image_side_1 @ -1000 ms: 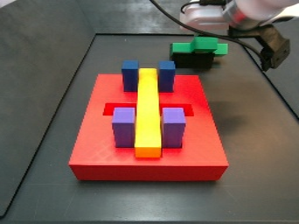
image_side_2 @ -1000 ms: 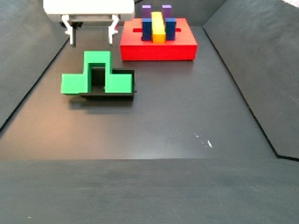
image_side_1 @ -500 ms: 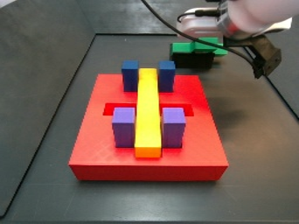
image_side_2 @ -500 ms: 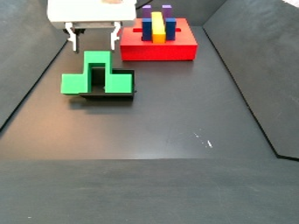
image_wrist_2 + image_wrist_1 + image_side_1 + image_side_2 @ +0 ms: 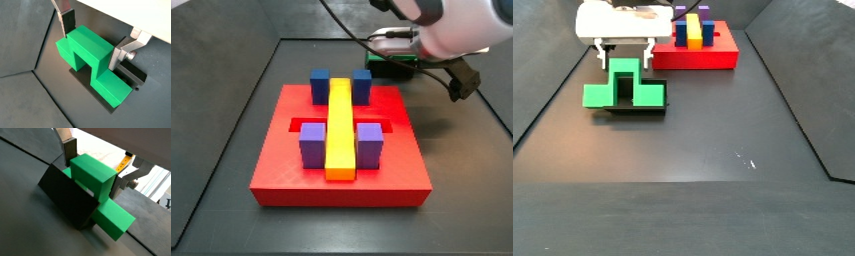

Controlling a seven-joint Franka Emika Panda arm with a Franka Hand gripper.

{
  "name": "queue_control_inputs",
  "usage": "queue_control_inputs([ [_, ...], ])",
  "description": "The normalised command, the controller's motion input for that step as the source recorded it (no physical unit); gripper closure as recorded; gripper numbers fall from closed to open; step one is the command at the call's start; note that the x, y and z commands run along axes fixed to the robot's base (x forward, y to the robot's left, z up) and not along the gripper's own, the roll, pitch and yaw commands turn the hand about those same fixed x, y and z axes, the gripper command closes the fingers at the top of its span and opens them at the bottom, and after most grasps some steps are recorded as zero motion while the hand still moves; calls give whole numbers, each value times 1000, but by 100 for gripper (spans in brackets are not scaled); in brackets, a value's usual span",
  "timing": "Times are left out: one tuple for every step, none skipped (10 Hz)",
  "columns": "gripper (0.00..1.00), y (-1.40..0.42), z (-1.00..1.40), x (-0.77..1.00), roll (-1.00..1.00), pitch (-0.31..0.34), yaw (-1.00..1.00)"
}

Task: Pick up the green object. Move up. Place the green object on the fixture. Regrasp the green object. Move to above the board. Insert the green object.
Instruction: Regrasp the green object.

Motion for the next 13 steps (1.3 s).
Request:
queue_control_inputs([
  [0,83,-46,0,-29,0,0],
  [0,151,0,0,-254,0,0],
  [0,137,0,9,-289,0,0],
  [0,66,-17,0,-306,-31,0],
  [0,111,-11,0,-431,-143,0],
  [0,57,-74,0,-286,-29,0],
  [0,69,-29,0,-263,0,0],
  [0,191,0,0,-303,0,0],
  [0,183,51,0,-229,0,0],
  [0,183,46,-17,-69,111,-109],
  [0,54,0,-23,0,103,-89],
  [0,0,0,-20,0,0,0],
  [0,0,0,-86,0,0,-54],
])
